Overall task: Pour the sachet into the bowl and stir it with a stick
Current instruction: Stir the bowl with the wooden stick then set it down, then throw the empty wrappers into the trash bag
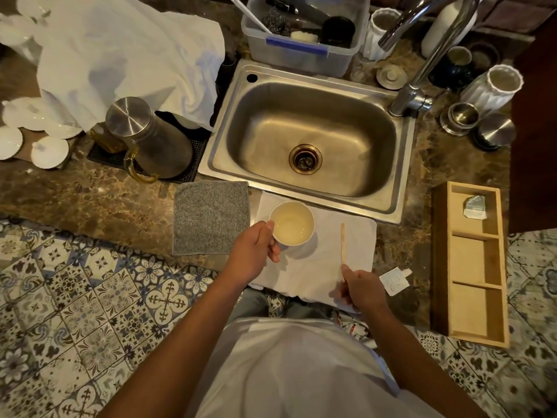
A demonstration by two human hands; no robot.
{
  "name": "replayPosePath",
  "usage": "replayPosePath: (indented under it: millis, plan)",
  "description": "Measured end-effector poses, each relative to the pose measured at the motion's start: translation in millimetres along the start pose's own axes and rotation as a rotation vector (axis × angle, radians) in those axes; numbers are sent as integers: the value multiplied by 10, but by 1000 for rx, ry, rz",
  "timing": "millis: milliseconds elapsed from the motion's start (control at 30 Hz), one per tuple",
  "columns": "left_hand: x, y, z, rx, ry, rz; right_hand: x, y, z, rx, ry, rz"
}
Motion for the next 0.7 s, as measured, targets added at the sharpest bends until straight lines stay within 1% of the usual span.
replayPosePath:
  millis: [100, 200, 267, 333, 400, 467, 533, 600, 700]
  plan:
    - [2, 7, -4, -11, 8, -5, 23, -43, -17, 11, 68, -8]
    - [5, 12, -8, -13, 12, -12, 78, -127, -30, 22, 214, -39]
    - [7, 6, -10, -15, 19, -16, 91, -149, -26, 22, 207, -41]
    - [12, 16, -22, -6, 1, -7, 91, -139, -22, 24, 145, -56]
    - [31, 50, -59, 56, -103, 42, 116, -115, -20, 27, 86, -63]
    - [107, 117, -122, 177, -317, 115, 145, -110, -50, 57, 51, -99]
    - [254, 170, -161, 287, -445, 202, 150, -108, -121, 88, 15, -146]
    - [418, 181, -157, 313, -454, 259, 131, -108, -192, 89, 6, -184]
    - [583, 175, -109, 316, -470, 290, 105, -114, -301, 69, 9, -180]
Point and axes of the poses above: each hand's wrist, its own y-axis away from the middle knuckle, its own z-axis out of the palm, x = y × z, the point moved 4 cm from there along -y, towards the middle knuckle, and after that the axes turned 2 degrees about -x, right-handed, at the moved point
